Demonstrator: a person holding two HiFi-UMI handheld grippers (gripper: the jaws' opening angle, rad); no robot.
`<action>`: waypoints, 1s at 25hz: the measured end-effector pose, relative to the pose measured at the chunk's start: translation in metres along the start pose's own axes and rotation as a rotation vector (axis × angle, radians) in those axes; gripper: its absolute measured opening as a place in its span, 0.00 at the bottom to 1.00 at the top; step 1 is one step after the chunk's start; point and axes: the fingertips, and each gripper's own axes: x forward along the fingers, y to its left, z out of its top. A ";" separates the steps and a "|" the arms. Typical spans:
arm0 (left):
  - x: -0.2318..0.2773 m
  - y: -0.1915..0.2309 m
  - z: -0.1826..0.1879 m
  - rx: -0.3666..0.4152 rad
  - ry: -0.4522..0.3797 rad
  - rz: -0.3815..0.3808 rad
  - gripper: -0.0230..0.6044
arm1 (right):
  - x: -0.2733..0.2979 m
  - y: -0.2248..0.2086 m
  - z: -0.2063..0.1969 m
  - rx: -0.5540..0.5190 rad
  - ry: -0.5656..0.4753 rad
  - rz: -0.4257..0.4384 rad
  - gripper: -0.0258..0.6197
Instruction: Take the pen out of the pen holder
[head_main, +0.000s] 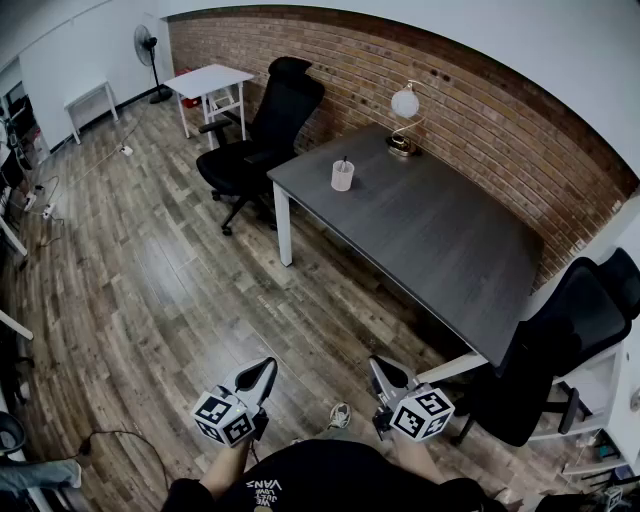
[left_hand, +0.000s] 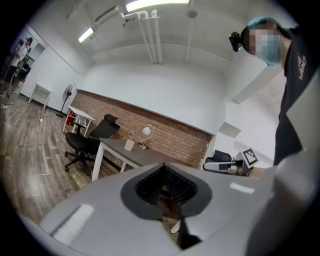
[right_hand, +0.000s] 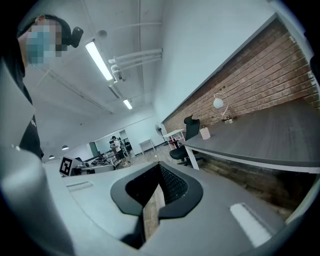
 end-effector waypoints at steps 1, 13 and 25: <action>-0.003 0.000 0.001 0.000 -0.001 -0.001 0.12 | -0.001 0.002 0.000 -0.001 -0.001 -0.004 0.04; 0.003 0.018 0.007 -0.008 -0.011 -0.002 0.12 | 0.022 -0.005 0.009 -0.012 -0.017 -0.008 0.04; 0.094 0.065 0.033 -0.004 -0.035 0.083 0.12 | 0.106 -0.087 0.034 -0.003 0.053 0.038 0.18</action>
